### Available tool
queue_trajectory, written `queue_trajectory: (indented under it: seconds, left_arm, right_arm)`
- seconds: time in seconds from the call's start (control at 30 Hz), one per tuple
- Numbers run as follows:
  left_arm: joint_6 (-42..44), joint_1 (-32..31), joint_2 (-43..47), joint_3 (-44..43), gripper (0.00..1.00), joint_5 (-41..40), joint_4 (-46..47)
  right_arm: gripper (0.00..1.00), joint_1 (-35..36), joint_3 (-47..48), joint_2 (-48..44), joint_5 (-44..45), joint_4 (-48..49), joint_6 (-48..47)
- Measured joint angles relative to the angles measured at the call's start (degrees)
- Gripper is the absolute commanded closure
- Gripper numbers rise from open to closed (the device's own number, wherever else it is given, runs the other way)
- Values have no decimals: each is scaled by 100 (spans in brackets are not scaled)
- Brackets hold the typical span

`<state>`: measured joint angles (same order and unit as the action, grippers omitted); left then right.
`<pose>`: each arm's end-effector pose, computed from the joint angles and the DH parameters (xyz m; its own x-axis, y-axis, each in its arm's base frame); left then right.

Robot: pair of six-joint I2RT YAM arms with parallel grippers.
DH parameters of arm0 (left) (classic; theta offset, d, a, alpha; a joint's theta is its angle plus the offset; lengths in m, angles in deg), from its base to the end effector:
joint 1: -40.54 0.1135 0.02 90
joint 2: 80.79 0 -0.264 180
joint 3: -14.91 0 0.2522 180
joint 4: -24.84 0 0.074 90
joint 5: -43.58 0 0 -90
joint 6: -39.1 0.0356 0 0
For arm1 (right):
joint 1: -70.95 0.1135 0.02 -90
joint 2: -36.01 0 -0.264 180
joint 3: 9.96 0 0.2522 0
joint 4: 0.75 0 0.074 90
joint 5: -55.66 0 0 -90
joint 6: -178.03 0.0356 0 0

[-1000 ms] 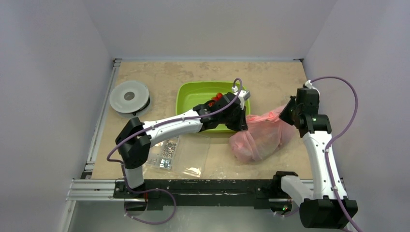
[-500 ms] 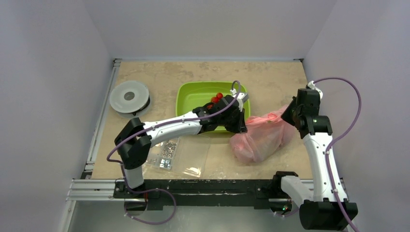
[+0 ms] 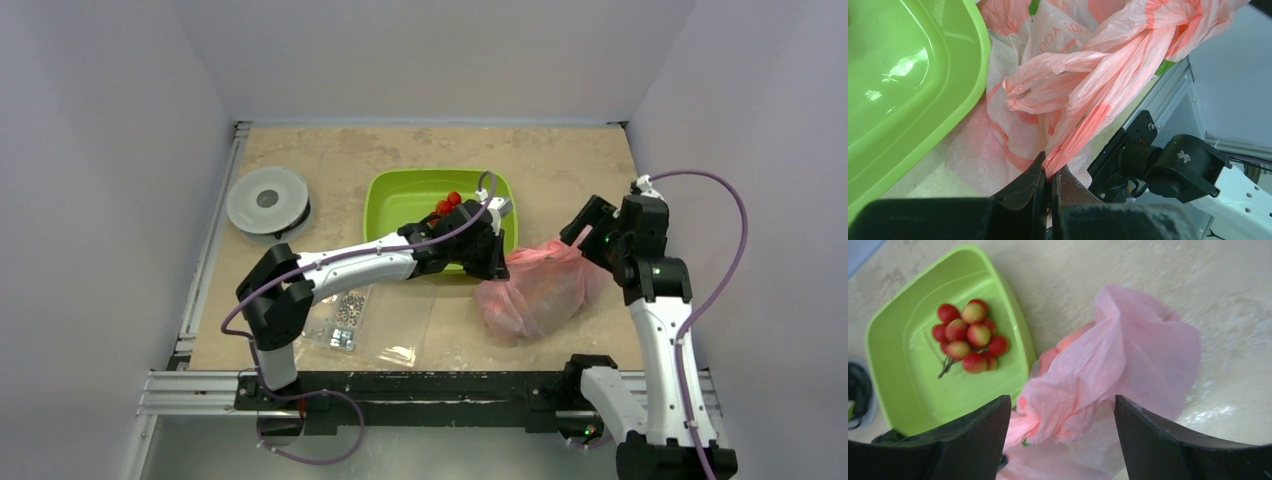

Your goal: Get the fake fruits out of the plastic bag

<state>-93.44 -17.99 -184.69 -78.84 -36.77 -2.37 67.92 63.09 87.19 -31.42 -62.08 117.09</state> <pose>0.2133 -0.3600 0.2591 -0.8489 0.1102 -0.5169 0.4566 0.6454 -0.6123 0.1728 -0.0110 0.3435 -0.5100 0.5128 -0.6906 0.3887 0.8536 0.3467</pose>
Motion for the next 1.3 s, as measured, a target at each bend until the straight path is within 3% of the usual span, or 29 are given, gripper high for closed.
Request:
queue_trajectory:
  seconds: [0.17, 0.2, 0.27, 0.37, 0.5, 0.63, 0.8, 0.9, 1.03, 1.2, 1.3]
  left_arm:
    - [83, -39, 9, -7, 40, 48, -94]
    - [168, -70, 17, -33, 32, -17, -219]
    - [407, -186, 42, -170, 21, -262, -566]
    - [861, -402, 42, -647, 18, -699, -1086]
    - [1600, -568, 26, -1561, 24, -1104, -1580]
    - [2356, -568, -251, -2540, 28, -1416, -1873]
    - [3285, -610, -881, -3316, 43, -1578, -2365]
    - [3641, -656, -1292, -3591, 59, -1622, -2697]
    - [3827, -704, -1580, -3650, 100, -1790, -2999]
    - [3587, -671, -1543, -3556, 100, -2199, -2988]
    - [3016, -629, -994, -2559, 100, -2514, -2433]
  right_arm:
    - [42, 0, -610, -525, -726, 177, 446]
    - [52, 0, -632, -531, -807, 186, 511]
    - [75, 0, -634, -494, -879, 258, 573]
    - [83, 0, -634, -334, -892, 326, 612]
    - [99, 0, -634, -299, -822, 317, 542]
    - [100, 0, -612, -350, -752, 262, 424]
    - [100, 0, -612, -358, -758, 247, 348]
    - [100, 0, -612, -356, -763, 247, 328]
    - [100, 0, -603, -354, -756, 245, 326]
    - [100, 0, -527, -221, -673, 229, 367]
    - [100, -4, -251, 114, -188, 52, 560]
